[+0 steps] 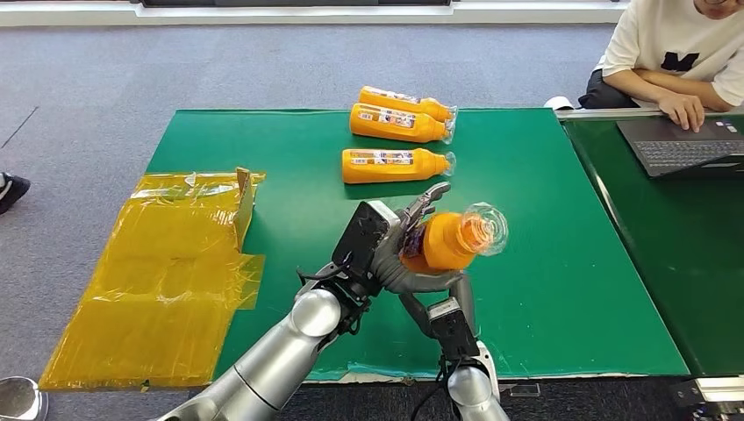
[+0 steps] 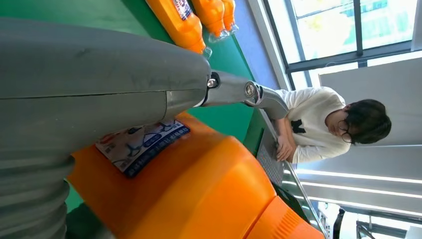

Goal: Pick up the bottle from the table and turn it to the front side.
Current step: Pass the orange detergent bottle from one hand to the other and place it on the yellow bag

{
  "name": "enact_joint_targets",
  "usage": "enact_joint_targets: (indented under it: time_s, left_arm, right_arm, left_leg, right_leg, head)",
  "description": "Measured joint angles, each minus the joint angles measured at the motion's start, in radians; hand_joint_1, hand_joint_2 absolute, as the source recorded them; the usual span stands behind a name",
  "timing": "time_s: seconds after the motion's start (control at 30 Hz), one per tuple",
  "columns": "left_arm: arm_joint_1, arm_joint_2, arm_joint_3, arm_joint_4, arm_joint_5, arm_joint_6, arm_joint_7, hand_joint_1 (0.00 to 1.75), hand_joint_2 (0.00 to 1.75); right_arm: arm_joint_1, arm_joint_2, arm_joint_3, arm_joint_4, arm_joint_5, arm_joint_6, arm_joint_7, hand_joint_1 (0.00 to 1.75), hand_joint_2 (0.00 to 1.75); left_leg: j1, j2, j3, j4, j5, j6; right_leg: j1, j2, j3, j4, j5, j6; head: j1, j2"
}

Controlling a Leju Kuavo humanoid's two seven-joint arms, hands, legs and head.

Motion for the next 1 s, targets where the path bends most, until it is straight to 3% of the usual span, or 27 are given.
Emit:
enact_joint_targets:
  time_s: [0.63,0.67,0.77,0.8,1.0]
  left_arm:
    - [-0.062,-0.022,-0.036,0.123,0.019,-0.017,0.003,0.01,1.75]
    - [-0.064,-0.022,-0.038,0.128,0.019,-0.014,0.002,0.10,1.75]
    - [-0.070,-0.023,-0.048,0.143,0.017,0.000,-0.004,1.24,1.75]
    - [-0.071,-0.023,-0.050,0.147,0.016,0.003,-0.009,1.54,1.75]
    - [-0.080,-0.023,-0.060,0.157,0.010,0.009,-0.027,1.54,1.75]
  right_arm:
    - [-0.018,0.020,0.052,0.085,0.033,-0.048,0.021,1.75,1.75]
    - [-0.020,0.020,0.053,0.089,0.030,-0.048,0.021,1.75,1.75]
    - [-0.027,0.020,0.058,0.103,0.017,-0.048,0.021,1.75,1.75]
    - [-0.030,0.020,0.059,0.108,0.012,-0.048,0.020,1.75,1.75]
    - [-0.041,0.020,0.066,0.130,-0.004,-0.050,0.019,1.75,1.75]
  left_leg:
    - [0.000,-0.001,-0.001,0.000,0.000,0.000]
    - [0.000,-0.001,-0.001,0.000,0.000,0.000]
    - [0.000,-0.002,-0.001,0.000,0.001,0.000]
    - [0.000,-0.002,-0.001,0.000,0.001,0.000]
    - [0.000,-0.003,-0.002,0.000,0.001,0.000]
  right_leg:
    - [0.000,-0.001,0.000,0.001,0.000,0.000]
    - [0.000,-0.001,0.000,0.001,0.000,0.000]
    - [0.000,-0.001,0.000,0.001,0.000,0.000]
    - [0.000,-0.001,0.000,0.001,0.000,0.000]
    - [0.000,-0.002,0.000,0.001,0.000,0.000]
  head:
    - [0.000,0.000]
    - [0.000,0.000]
    - [0.000,0.000]
    - [0.000,0.000]
    - [0.000,0.000]
